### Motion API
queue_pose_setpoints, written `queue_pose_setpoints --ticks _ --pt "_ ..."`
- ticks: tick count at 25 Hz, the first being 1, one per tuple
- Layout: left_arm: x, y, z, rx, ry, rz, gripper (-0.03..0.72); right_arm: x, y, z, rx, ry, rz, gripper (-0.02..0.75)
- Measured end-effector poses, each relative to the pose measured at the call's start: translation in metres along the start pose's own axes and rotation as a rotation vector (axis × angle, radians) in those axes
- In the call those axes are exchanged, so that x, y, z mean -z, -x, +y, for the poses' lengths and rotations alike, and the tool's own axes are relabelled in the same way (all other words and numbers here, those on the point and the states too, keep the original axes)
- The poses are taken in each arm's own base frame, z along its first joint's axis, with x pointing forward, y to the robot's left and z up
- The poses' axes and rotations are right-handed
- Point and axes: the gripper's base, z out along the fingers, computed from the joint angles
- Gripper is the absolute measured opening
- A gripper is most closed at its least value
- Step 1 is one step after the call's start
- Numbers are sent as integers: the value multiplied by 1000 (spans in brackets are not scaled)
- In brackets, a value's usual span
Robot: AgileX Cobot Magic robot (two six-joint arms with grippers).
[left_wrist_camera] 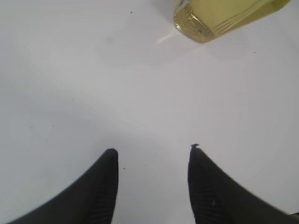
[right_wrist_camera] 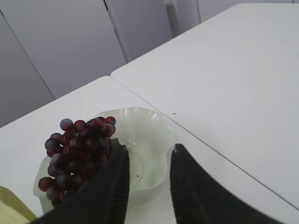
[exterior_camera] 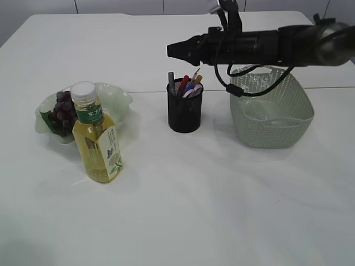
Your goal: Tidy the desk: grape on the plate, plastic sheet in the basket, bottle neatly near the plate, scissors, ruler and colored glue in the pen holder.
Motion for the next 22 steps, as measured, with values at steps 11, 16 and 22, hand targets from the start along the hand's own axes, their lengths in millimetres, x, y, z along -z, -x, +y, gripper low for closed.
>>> queue_pose_setpoints --ticks 11,16,22 --pt "0 0 0 0 0 0 361 68 92 63 -135 -148 338 227" --pt "3 0 -1 -3 -1 -13 361 97 102 83 -271 -261 528 227" --pt "21 0 -4 -22 -3 -146 361 136 90 93 -325 -497 784 227"
